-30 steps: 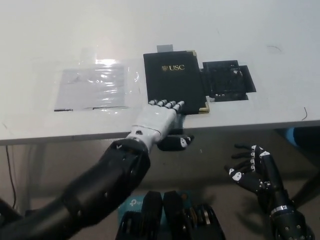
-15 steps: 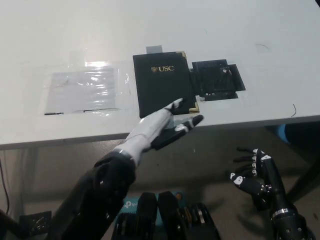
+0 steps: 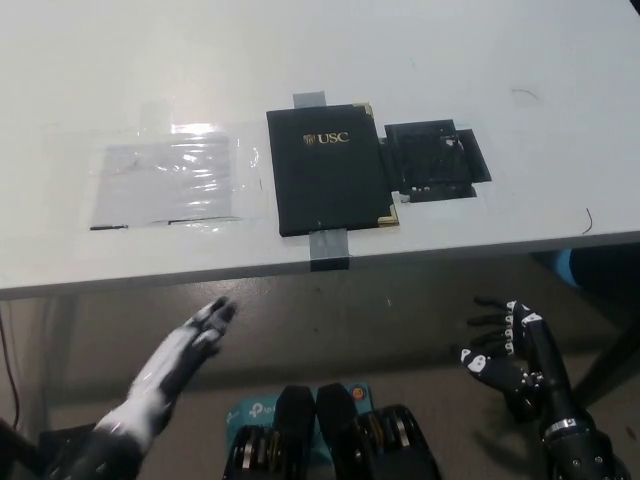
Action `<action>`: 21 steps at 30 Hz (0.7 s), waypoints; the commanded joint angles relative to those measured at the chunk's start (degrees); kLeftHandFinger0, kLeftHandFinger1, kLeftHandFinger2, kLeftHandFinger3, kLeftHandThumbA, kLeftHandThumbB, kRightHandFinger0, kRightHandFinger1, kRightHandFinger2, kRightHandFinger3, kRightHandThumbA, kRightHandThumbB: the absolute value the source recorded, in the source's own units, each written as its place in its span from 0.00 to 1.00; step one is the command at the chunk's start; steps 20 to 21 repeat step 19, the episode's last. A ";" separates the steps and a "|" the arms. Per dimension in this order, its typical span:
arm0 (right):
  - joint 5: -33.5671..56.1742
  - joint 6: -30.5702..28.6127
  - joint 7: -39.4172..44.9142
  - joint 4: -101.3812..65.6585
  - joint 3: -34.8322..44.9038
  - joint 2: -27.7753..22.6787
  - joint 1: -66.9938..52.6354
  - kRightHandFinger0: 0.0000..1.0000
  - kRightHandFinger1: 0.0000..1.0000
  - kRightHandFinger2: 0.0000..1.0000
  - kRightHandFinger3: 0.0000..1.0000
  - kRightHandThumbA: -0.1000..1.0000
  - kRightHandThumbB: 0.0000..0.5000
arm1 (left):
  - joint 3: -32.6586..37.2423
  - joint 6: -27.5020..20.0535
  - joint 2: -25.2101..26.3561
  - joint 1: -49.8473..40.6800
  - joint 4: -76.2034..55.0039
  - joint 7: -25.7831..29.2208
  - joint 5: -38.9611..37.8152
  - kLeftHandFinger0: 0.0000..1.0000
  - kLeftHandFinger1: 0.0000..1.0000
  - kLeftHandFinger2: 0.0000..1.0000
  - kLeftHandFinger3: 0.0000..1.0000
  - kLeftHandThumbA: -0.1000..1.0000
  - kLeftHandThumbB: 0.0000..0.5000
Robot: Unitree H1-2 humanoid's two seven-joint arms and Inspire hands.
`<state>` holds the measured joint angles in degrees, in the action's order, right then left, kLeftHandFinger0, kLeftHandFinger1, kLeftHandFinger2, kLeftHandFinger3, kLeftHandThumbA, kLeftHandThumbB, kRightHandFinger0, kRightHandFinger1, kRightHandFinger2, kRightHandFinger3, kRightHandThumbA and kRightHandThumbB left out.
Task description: The robot uses its left hand to push the cover of the diary kept in the middle of the desk towards the right to close it
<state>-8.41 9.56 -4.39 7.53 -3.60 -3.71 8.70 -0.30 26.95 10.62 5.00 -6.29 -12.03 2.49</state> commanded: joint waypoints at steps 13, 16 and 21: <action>2.65 -1.57 -0.46 -2.36 4.37 -0.90 3.21 0.36 0.45 0.56 0.72 0.85 0.16 | -39.28 -2.67 -4.39 -10.27 1.90 -6.26 -44.57 1.00 1.00 1.00 1.00 0.69 0.43; 3.10 -0.60 -0.34 -3.06 5.06 -0.80 3.16 0.35 0.44 0.55 0.71 0.86 0.19 | -40.07 -1.71 -5.07 -8.73 1.98 -5.33 -44.25 1.00 1.00 1.00 1.00 0.66 0.44; 3.04 -0.71 -0.27 -2.99 5.03 -0.57 3.47 0.34 0.43 0.54 0.72 0.86 0.15 | -40.33 -2.42 -4.80 -8.39 2.47 -6.03 -43.37 1.00 1.00 1.00 1.00 0.67 0.42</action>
